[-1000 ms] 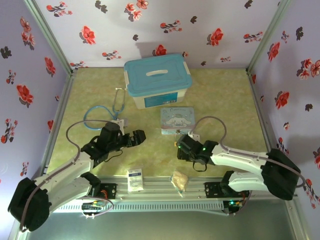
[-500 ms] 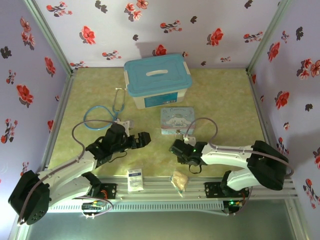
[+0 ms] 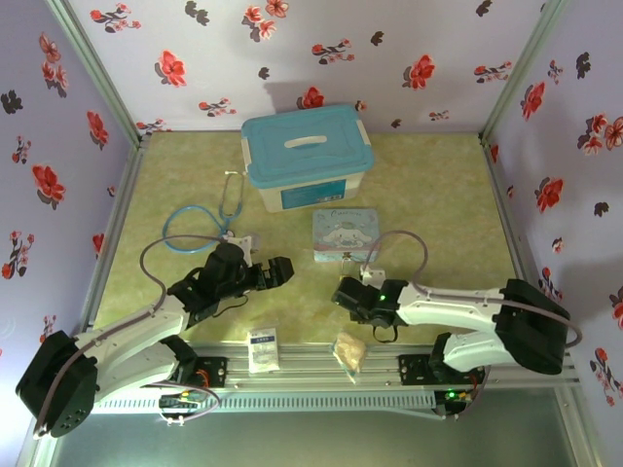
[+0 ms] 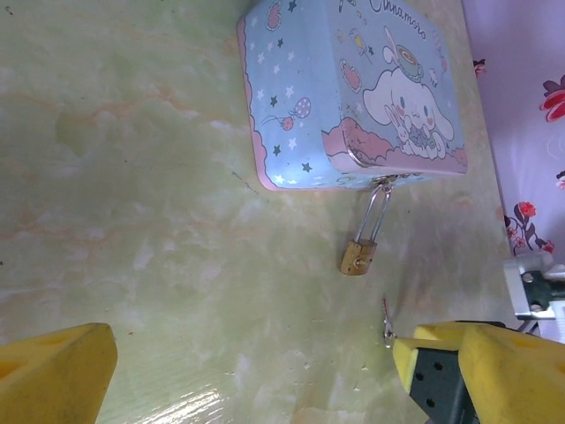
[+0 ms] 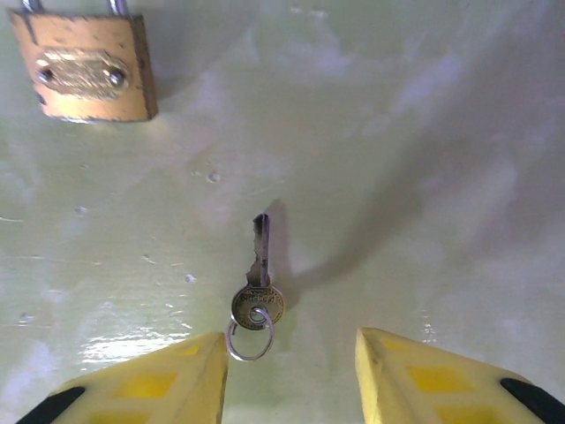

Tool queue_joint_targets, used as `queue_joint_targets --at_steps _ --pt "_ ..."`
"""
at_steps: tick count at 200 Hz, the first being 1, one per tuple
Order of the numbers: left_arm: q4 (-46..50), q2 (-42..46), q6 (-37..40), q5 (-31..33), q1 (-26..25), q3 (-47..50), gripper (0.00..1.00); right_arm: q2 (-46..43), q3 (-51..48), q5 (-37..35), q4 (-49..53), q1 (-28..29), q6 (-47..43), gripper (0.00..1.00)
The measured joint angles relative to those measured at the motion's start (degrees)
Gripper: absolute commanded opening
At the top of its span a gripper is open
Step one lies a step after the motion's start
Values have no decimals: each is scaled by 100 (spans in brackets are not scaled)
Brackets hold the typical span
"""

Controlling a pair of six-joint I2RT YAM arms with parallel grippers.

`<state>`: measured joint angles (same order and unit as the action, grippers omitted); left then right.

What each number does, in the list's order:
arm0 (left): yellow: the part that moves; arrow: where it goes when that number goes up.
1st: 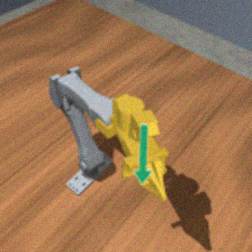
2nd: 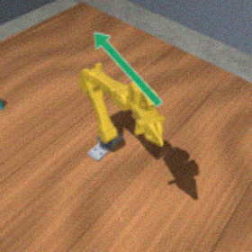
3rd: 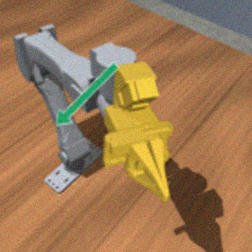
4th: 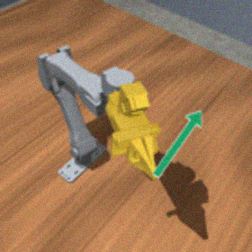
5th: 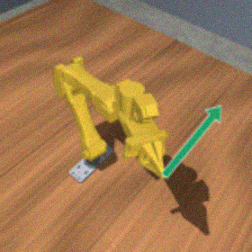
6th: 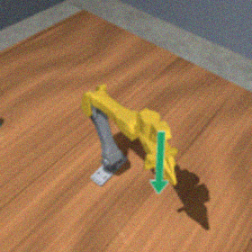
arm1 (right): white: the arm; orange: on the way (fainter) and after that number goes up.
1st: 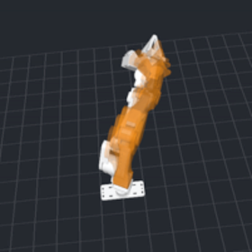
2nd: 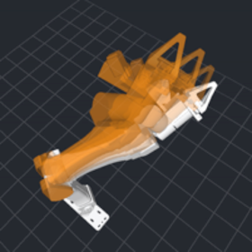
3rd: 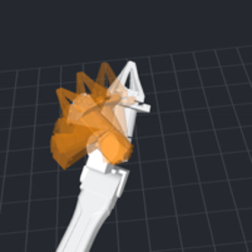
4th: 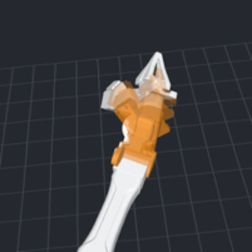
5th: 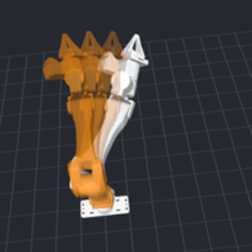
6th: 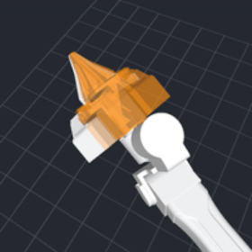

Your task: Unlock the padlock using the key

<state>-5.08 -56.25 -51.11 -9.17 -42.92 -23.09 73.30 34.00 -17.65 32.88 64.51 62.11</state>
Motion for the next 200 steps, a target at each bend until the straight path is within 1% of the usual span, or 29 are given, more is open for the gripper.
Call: queue_joint_targets --at_steps 22,34,46,88,109,135,150,169,182,192,200 --pt "-31 0 -4 15 -28 0 100 -177 2 -20 -149 0 50 48" --pt "-31 0 -4 15 -50 0 100 -149 4 -20 -251 0 72 50" --pt "-31 0 -7 15 -74 0 100 -68 11 -42 -308 0 101 50" --pt "-33 0 -46 20 -120 0 100 531 240 -332 -149 0 164 41" --pt "-42 0 -70 22 -125 0 100 741 240 -332 -149 0 166 36" --pt "-48 0 -92 59 -146 0 100 750 192 -317 -249 31 247 33" --pt "-48 0 -103 63 -146 0 100 750 179 -341 -289 94 302 27" --pt "-48 0 -109 79 -149 0 100 756 168 -365 -323 181 376 24" --pt "-48 0 -109 85 -151 0 100 761 151 -404 -354 216 411 19" --pt "-48 0 -114 118 -151 0 100 761 144 -409 -376 234 422 18" --pt "-48 0 -129 153 -155 0 100 741 127 -420 -404 243 442 16"
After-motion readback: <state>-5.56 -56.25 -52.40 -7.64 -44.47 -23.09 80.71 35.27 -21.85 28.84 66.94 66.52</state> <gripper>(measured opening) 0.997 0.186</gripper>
